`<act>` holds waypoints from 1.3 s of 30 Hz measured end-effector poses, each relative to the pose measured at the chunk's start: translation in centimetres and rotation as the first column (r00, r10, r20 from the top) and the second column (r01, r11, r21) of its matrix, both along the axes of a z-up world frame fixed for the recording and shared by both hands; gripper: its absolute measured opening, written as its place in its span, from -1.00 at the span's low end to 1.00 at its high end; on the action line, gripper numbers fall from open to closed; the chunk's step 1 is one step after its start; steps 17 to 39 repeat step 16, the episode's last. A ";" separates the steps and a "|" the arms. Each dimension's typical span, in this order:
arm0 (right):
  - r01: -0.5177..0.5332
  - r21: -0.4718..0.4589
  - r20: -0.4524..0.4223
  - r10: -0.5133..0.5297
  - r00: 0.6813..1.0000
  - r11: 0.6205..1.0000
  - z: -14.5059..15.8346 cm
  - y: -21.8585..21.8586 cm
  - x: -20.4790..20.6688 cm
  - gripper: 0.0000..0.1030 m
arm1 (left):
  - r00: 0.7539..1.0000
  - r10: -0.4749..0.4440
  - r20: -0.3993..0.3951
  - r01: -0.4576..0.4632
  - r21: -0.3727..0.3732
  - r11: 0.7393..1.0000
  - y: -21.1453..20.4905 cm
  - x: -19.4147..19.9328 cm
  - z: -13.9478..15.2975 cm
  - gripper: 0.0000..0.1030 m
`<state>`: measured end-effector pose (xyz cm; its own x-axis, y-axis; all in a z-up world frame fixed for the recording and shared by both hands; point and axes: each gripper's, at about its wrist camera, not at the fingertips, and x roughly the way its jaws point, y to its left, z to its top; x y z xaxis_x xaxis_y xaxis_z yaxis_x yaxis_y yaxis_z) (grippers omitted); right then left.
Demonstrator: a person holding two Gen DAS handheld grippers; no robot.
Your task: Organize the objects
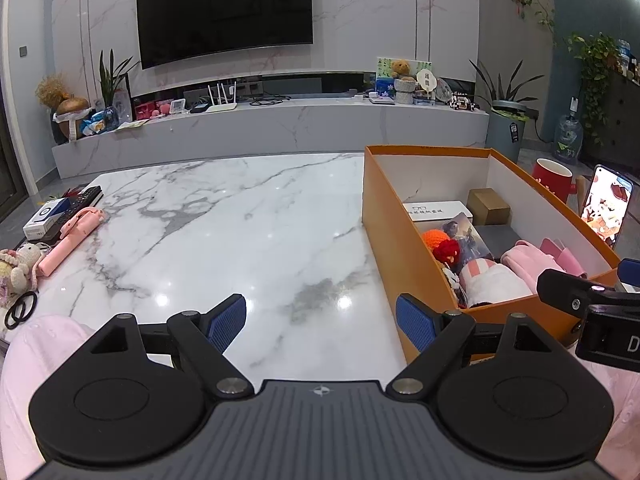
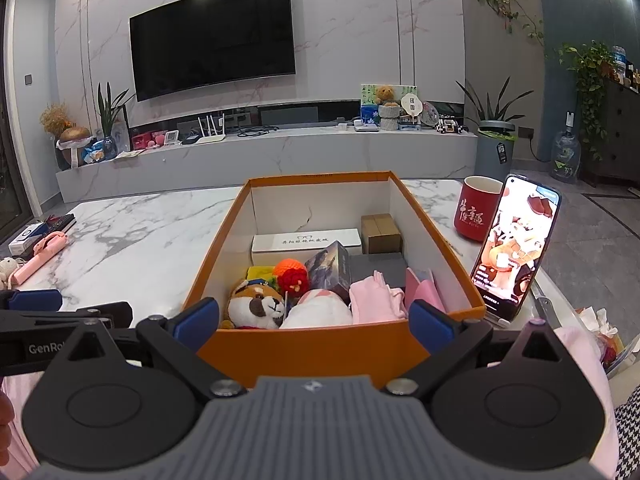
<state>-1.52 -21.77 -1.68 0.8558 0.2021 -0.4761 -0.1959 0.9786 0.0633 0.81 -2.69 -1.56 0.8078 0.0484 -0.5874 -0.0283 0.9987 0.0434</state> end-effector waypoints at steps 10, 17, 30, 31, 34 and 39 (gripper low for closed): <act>-0.003 0.005 -0.001 0.003 1.000 1.000 0.0 -0.1 -0.1 0.96 | 1.000 -0.009 0.002 0.009 0.010 1.000 -0.3 -0.1 0.2 0.92; -0.004 0.006 -0.004 0.004 1.000 1.000 0.0 0.0 0.0 0.96 | 1.000 -0.008 0.001 0.008 0.010 1.000 -0.4 -0.1 0.2 0.92; -0.004 0.006 -0.004 0.004 1.000 1.000 0.0 0.0 0.0 0.96 | 1.000 -0.008 0.001 0.008 0.010 1.000 -0.4 -0.1 0.2 0.92; -0.004 0.006 -0.004 0.004 1.000 1.000 0.0 0.0 0.0 0.96 | 1.000 -0.008 0.001 0.008 0.010 1.000 -0.4 -0.1 0.2 0.92; -0.004 0.006 -0.004 0.004 1.000 1.000 0.0 0.0 0.0 0.96 | 1.000 -0.008 0.001 0.008 0.010 1.000 -0.4 -0.1 0.2 0.92; -0.004 0.006 -0.004 0.004 1.000 1.000 0.0 0.0 0.0 0.96 | 1.000 -0.008 0.001 0.008 0.010 1.000 -0.4 -0.1 0.2 0.92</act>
